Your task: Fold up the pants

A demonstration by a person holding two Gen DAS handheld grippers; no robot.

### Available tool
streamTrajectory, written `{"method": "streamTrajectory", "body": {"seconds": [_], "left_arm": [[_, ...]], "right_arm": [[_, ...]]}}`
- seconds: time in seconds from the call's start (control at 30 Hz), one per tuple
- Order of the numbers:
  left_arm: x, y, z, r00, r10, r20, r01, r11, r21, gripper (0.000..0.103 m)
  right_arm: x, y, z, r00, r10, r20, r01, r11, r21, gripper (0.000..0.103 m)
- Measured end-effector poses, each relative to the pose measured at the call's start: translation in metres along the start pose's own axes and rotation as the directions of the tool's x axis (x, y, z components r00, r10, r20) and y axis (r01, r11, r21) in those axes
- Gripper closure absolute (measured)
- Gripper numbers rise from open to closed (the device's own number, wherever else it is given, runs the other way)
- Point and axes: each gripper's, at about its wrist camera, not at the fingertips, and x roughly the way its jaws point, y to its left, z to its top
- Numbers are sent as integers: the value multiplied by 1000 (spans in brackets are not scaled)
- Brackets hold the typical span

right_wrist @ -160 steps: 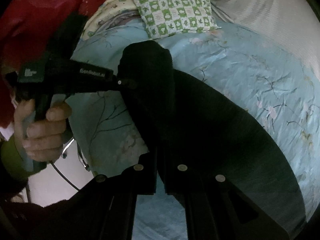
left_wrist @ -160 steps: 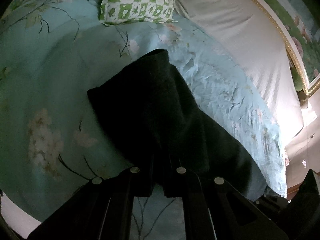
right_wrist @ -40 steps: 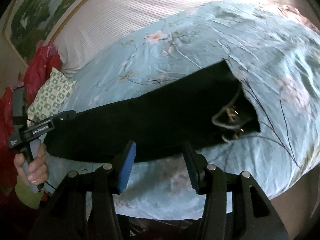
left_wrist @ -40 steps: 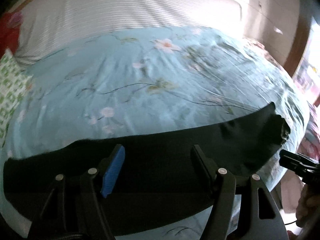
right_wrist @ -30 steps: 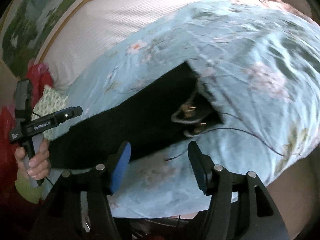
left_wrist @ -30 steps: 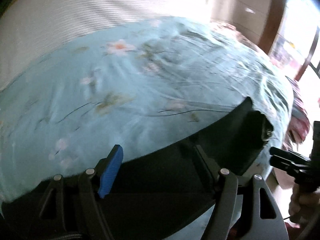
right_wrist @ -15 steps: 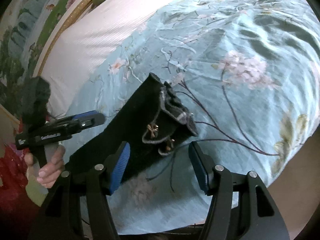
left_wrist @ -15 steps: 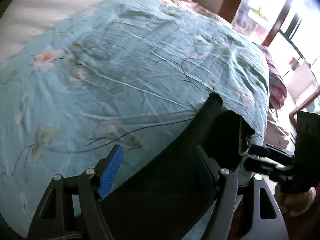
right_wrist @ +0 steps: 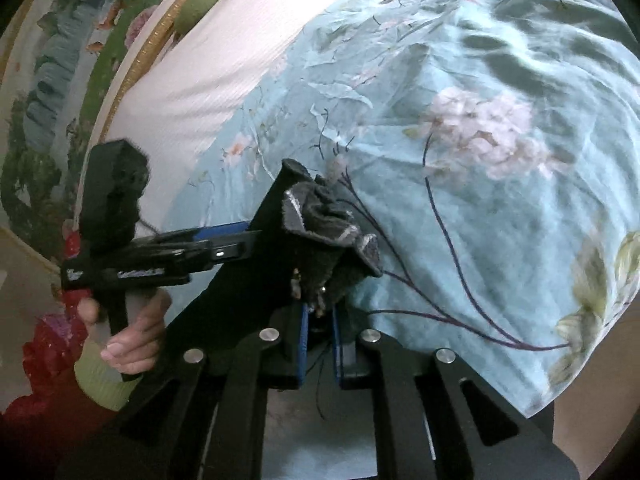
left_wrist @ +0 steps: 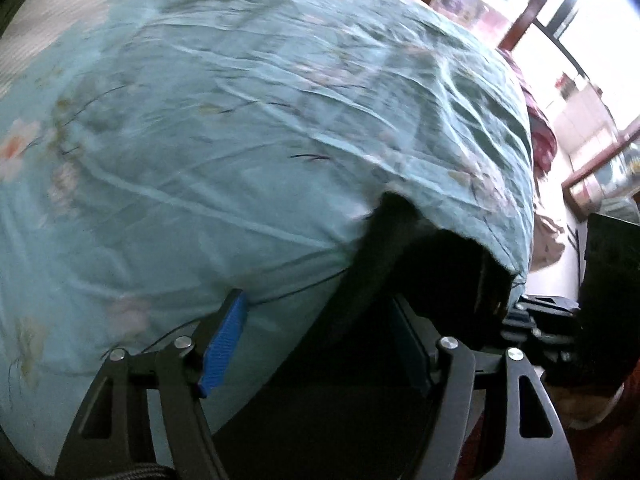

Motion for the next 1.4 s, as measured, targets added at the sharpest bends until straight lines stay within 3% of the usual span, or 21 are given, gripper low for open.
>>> {"method": "streamTrajectory", "body": {"seconds": [0.03, 0.1, 0.13, 0.2, 0.37, 0.53, 0.67, 0.83, 1.0, 1.17, 1.4], "left_arm": [[3, -4, 3, 1000, -6, 0, 6, 1000, 14, 43], [3, -11, 6, 999, -48, 6, 48, 998, 42, 79], [2, -12, 7, 997, -74, 6, 74, 996, 45, 85], [-3, -17, 7, 998, -59, 30, 57, 997, 54, 92], [-26, -22, -4, 993, -57, 106, 53, 998, 43, 94], [-80, -12, -27, 974, -65, 217, 66, 998, 6, 94], [-123, -3, -52, 952, -45, 302, 57, 998, -32, 95], [-168, 13, -94, 927, 4, 376, 36, 994, -99, 95], [-189, 37, -135, 911, 65, 408, 16, 981, -194, 97], [-193, 65, -176, 902, 100, 419, 33, 954, -299, 98], [-170, 92, -218, 911, 130, 392, 51, 906, -420, 99]], "right_arm": [[0, 0, 0, 1000, 0, 0, 0, 1000, -5, 93], [0, 0, -1, 1000, 4, -2, -4, 1000, -10, 93], [0, 0, -1, 1000, 8, -1, -9, 1000, -15, 93], [0, 1, -1, 1000, 15, -1, -15, 999, -29, 93], [-3, 16, 1, 998, 56, 3, -55, 995, -83, 92], [-11, 48, 5, 984, 177, -7, -176, 967, -183, 92], [-10, 85, 8, 952, 302, -58, -306, 912, -275, 93], [8, 129, 3, 903, 392, -177, -430, 833, -348, 92], [38, 164, -10, 864, 416, -282, -498, 782, -374, 92], [69, 184, -28, 841, 404, -360, -528, 758, -383, 92], [104, 191, -53, 828, 339, -446, -521, 758, -392, 92]]}}
